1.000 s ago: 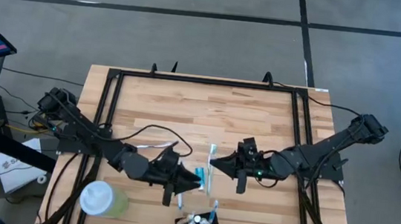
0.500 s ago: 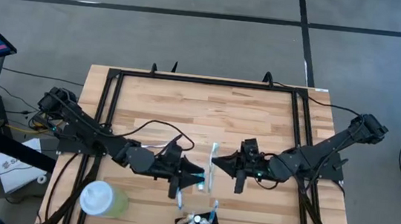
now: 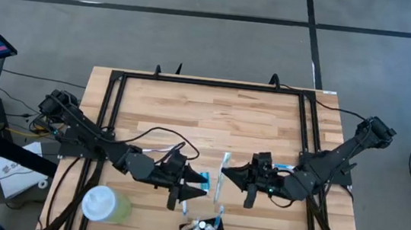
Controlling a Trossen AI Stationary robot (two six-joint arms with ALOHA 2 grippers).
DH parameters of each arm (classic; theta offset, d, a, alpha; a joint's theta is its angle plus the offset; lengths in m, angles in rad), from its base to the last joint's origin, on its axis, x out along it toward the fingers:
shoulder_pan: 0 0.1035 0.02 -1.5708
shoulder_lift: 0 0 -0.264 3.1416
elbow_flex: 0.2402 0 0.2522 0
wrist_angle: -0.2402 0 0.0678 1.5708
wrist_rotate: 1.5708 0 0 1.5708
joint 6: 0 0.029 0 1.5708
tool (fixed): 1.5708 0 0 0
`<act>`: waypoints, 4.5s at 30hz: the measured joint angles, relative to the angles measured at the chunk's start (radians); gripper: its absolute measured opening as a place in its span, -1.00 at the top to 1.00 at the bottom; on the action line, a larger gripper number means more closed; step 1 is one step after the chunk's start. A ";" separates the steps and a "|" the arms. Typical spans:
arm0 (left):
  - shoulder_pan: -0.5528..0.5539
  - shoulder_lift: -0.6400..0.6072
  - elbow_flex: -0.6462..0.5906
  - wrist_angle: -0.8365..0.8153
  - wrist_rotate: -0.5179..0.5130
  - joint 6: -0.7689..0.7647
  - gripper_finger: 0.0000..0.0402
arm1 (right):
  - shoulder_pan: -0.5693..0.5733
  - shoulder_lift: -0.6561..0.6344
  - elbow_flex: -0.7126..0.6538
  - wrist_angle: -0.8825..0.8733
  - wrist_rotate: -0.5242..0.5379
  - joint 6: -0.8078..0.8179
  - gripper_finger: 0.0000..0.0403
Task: Pick & Place toothbrushing station
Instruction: Put the green toothbrush into the black wire organizer
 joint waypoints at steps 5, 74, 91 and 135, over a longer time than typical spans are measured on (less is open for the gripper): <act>0.019 0.000 0.000 0.053 -0.001 0.027 -0.17 | -0.011 0.051 0.003 0.093 -0.024 -0.007 1.00; 0.159 -0.062 0.001 -0.043 0.103 0.075 0.45 | -0.133 0.087 0.103 -0.101 -0.048 -0.039 1.00; 0.127 -0.061 0.001 -0.040 0.111 0.198 0.84 | -0.109 0.086 0.103 -0.107 -0.101 -0.060 0.73; -0.399 0.500 0.685 -0.069 -0.830 0.492 0.89 | 0.165 -0.070 0.103 -0.127 -0.039 -0.327 -0.27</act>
